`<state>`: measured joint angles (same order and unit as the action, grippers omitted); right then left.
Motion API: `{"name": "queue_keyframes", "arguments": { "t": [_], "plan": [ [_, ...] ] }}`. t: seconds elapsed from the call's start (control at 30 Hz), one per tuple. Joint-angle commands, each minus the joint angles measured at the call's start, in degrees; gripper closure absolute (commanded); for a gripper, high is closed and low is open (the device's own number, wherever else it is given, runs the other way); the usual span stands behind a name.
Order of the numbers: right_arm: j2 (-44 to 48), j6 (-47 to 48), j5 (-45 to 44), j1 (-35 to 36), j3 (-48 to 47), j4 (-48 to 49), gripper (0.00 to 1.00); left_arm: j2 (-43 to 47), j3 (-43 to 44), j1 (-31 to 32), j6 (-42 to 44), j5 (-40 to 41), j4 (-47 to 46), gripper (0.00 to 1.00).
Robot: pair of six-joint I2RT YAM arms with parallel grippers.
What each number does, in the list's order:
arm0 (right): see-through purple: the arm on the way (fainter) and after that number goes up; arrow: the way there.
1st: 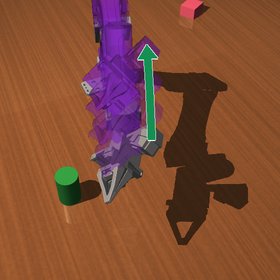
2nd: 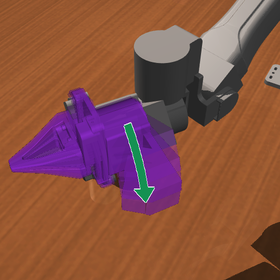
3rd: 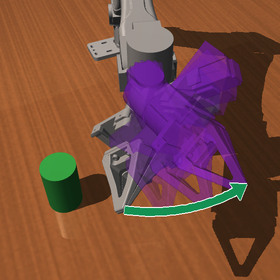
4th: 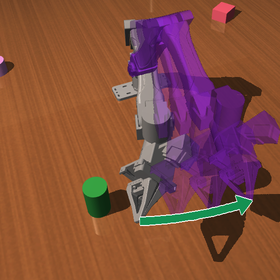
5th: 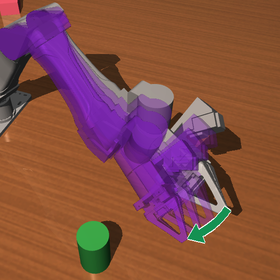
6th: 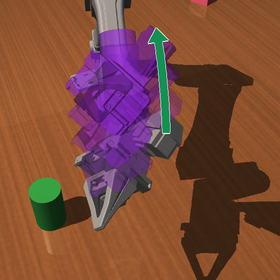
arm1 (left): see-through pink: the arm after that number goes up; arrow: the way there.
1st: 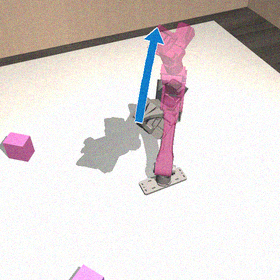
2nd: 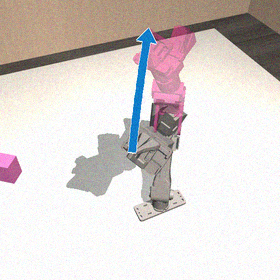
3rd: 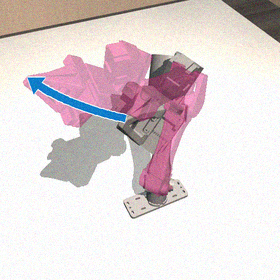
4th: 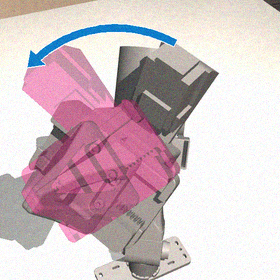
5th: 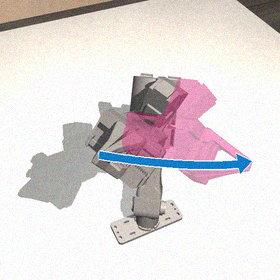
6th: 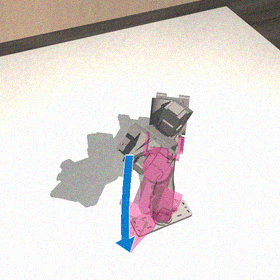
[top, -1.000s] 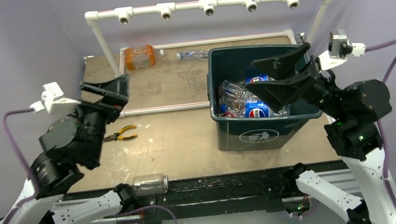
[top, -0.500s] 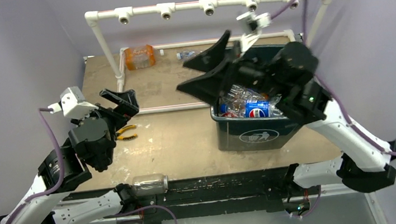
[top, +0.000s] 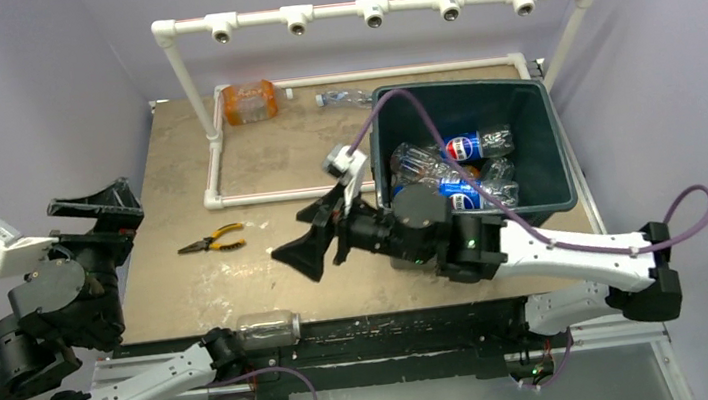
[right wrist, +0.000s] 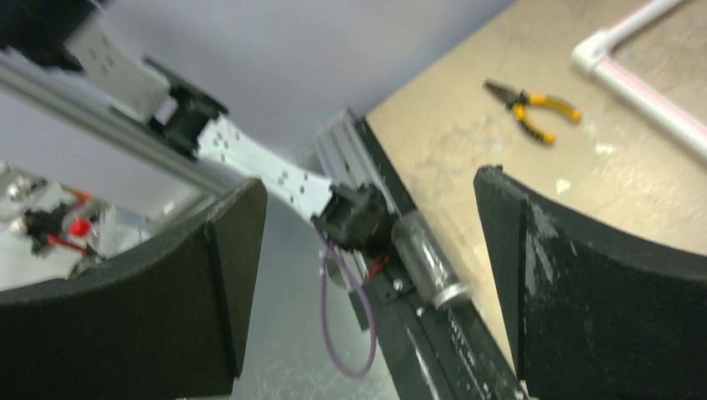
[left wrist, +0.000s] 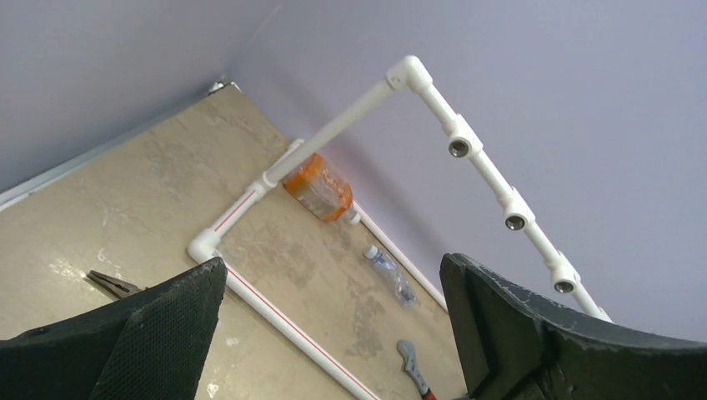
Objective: Put the plastic bottles in the bin
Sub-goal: Pick up the plastic bottle from the corner of the board.
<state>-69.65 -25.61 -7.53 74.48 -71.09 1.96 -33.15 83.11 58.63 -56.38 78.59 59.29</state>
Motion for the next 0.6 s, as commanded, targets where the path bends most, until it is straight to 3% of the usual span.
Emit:
{"name": "queue_keyframes", "arguments": {
  "t": [0.0,0.17,0.33,0.57],
  "plan": [
    [-2.8,2.8,-9.4,5.1,0.2,9.1,0.07,0.2,-0.1,0.2,0.4,4.9,2.4,0.01],
    [-7.4,7.0,-21.4,11.2,2.1,15.6,0.08,1.6,-0.7,0.2,-1.8,6.8,4.6,0.01],
    [-14.3,10.3,-30.0,12.2,3.7,20.6,0.08,2.0,-2.3,0.2,-1.9,7.5,4.5,0.01],
    [-24.0,18.0,-27.1,12.0,2.9,19.3,0.07,0.8,-3.1,0.2,-2.1,6.8,7.3,0.01]
  ]
}}
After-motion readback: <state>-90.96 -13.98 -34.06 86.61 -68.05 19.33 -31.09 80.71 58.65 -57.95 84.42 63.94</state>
